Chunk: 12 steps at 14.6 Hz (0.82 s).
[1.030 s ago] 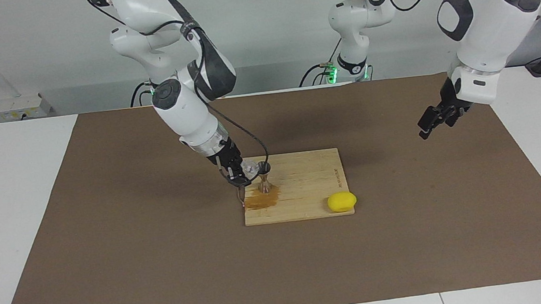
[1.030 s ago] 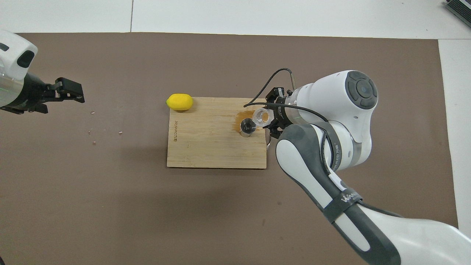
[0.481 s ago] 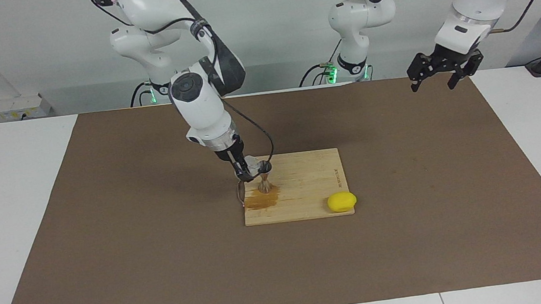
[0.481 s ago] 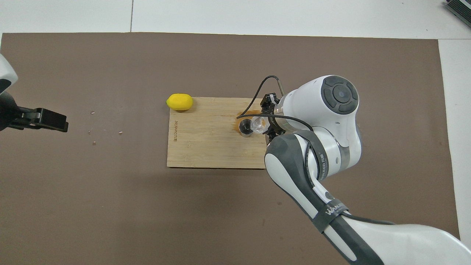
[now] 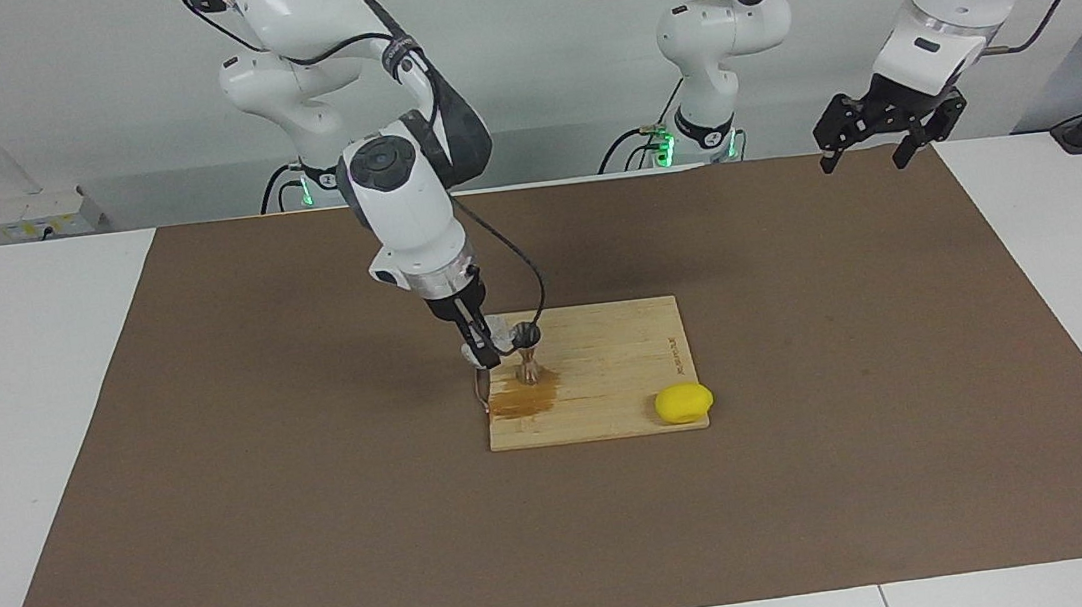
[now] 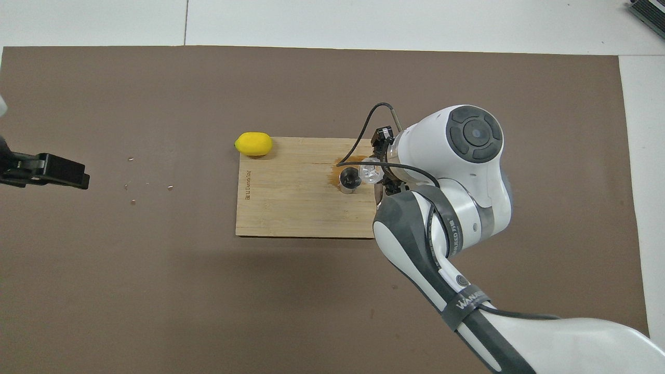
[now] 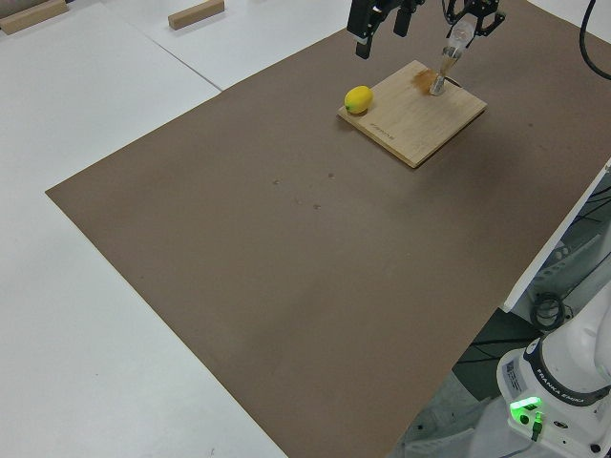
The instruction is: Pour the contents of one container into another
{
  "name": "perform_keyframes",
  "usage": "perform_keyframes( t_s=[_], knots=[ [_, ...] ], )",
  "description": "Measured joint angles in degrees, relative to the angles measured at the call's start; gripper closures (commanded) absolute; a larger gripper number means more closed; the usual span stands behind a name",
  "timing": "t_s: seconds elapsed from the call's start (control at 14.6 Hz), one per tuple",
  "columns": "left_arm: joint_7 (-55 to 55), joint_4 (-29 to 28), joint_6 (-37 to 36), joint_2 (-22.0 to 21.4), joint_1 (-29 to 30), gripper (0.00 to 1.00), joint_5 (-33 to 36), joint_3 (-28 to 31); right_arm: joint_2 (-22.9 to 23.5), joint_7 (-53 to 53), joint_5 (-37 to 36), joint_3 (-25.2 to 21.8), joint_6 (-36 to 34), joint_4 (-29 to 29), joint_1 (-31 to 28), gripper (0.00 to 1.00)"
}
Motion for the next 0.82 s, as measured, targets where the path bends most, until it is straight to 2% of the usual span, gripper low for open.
perform_keyframes(
  t_s=[0.21, 0.82],
  knots=[
    [0.0, 1.1, -2.4, -0.1, 0.0, 0.0, 0.1, -0.1, 0.0, 0.2, -1.6, 0.0, 0.0, 0.3, 0.1, 1.0],
    [0.0, 0.1, -2.8, -0.1, 0.1, 0.0, 0.2, 0.1, 0.0, 0.4, -5.9, 0.0, 0.3, 0.5, 1.9, 1.0]
  ],
)
